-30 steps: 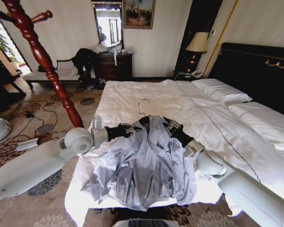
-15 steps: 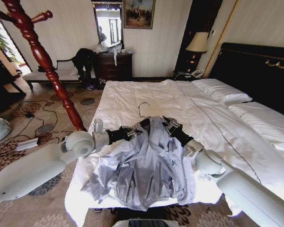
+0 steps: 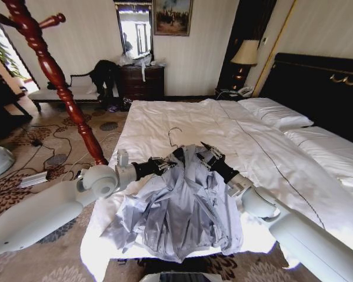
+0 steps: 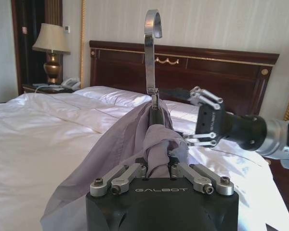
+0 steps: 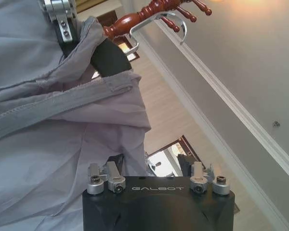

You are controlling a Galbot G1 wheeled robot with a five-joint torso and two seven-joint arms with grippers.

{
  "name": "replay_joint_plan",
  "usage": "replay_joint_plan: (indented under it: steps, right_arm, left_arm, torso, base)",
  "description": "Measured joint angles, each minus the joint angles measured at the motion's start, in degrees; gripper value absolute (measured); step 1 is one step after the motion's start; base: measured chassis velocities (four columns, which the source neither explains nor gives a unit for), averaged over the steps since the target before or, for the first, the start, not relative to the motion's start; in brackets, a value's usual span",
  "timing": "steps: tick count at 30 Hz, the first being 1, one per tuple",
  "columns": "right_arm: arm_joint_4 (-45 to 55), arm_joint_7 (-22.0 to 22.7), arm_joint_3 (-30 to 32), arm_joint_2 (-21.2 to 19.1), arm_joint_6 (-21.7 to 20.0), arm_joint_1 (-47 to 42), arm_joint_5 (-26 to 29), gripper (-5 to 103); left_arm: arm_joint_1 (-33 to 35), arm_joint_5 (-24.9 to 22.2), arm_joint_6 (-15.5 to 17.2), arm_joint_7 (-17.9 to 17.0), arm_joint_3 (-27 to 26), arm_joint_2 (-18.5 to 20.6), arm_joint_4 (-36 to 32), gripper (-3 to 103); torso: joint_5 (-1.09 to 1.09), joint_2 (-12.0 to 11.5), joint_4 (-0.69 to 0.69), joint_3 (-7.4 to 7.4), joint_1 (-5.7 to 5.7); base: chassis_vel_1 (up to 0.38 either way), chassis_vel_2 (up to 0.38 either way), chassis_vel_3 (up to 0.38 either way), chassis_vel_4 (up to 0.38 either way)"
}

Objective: Pick up the clothes from the bed and hang them on the clothes hanger.

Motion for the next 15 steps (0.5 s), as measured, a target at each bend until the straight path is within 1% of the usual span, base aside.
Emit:
replay_joint_plan:
  steps: [1, 3, 4, 5, 6, 7, 8, 9, 10, 11, 12, 14, 15]
  right_arm:
    - [0.2, 0.0, 0.1, -0.2, 0.0, -0.2, 0.1, 66]
    - [1.1, -0.1, 0.7, -1.0, 0.0, -1.6, 1.7, 77]
    - [1.1, -0.1, 0.7, -1.0, 0.0, -1.6, 1.7, 77]
    - [1.6, -0.1, 1.2, -1.2, 0.0, -2.7, 3.3, 82]
    - [1.9, -0.1, 1.6, -1.4, -0.1, -3.8, 4.9, 88]
    - [1.9, -0.1, 1.6, -1.4, -0.1, -3.8, 4.9, 88]
    - [2.3, 0.1, 1.9, -1.5, -0.4, -4.7, 6.7, 92]
    - [2.7, 0.3, 2.2, -1.6, -0.7, -5.5, 8.3, 92]
    - [3.5, 1.1, 3.0, -1.8, -1.8, -7.5, 12.2, 99]
    - [4.1, 1.9, 3.5, -1.9, -2.5, -8.9, 14.4, 99]
    - [4.1, 1.9, 3.5, -1.9, -2.5, -8.9, 14.4, 99]
    - [5.4, 3.8, 5.0, -1.6, -4.3, -12.2, 19.8, 100]
    - [5.4, 3.8, 5.0, -1.6, -4.3, -12.2, 19.8, 100]
  left_arm:
    - [0.2, 0.0, 0.0, -0.1, -0.3, 0.1, 0.0, 16]
    - [0.9, 0.0, -0.1, -0.6, -1.7, 0.3, -0.1, 16]
    - [0.9, 0.0, -0.1, -0.6, -1.7, 0.3, -0.1, 16]
    - [1.5, 0.0, -0.2, -1.1, -2.5, 0.5, -0.1, 16]
    - [2.3, 0.2, -0.3, -1.6, -3.2, 0.6, -0.3, 16]
    - [2.3, 0.2, -0.3, -1.6, -3.2, 0.6, -0.3, 16]
    - [3.1, 0.4, -0.4, -2.1, -3.8, 0.8, -0.4, 16]
    - [3.7, 0.5, -0.5, -2.4, -4.5, 0.9, -0.5, 16]
    - [6.4, 1.0, -0.8, -3.0, -6.9, 1.4, -0.8, 16]
    - [7.9, 1.3, -1.0, -3.2, -8.4, 1.9, -1.0, 16]
    - [7.9, 1.3, -1.0, -3.2, -8.4, 1.9, -1.0, 16]
    - [11.5, 1.5, -1.7, -3.7, -12.4, 3.2, -1.9, 16]
    - [11.5, 1.5, -1.7, -3.7, -12.4, 3.2, -1.9, 16]
  torso:
    - [0.00, 0.0, 0.00, 0.00, 0.00]
    - [0.00, 0.0, -0.02, 0.00, 0.00]
    - [0.00, 0.0, -0.02, 0.00, 0.00]
    - [0.00, 0.0, -0.04, 0.00, 0.00]
    - [0.01, 0.0, -0.03, 0.00, 0.00]
    - [0.01, 0.0, -0.03, 0.00, 0.00]
    - [0.01, 0.0, -0.03, 0.00, 0.00]
    - [0.01, 0.0, -0.02, 0.00, 0.00]
    - [-0.01, 0.0, -0.03, 0.00, 0.00]
    - [-0.01, 0.0, -0.02, 0.00, 0.00]
    - [-0.01, 0.0, -0.02, 0.00, 0.00]
    - [-0.01, 0.0, 0.00, 0.00, 0.00]
    - [-0.01, 0.0, 0.00, 0.00, 0.00]
  base:
    - [0.000, 0.000, 0.000, 0.000]
    - [0.000, 0.000, 0.000, 0.000]
    - [0.000, 0.000, 0.000, 0.000]
    - [0.000, 0.000, 0.000, 0.000]
    - [0.000, 0.000, 0.000, 0.000]
    - [0.000, 0.000, 0.000, 0.000]
    - [0.000, 0.000, 0.000, 0.000]
    - [0.000, 0.000, 0.000, 0.000]
    - [0.000, 0.000, 0.000, 0.000]
    - [0.000, 0.000, 0.000, 0.000]
    - [0.000, 0.000, 0.000, 0.000]
    - [0.000, 0.000, 0.000, 0.000]
    - [0.000, 0.000, 0.000, 0.000]
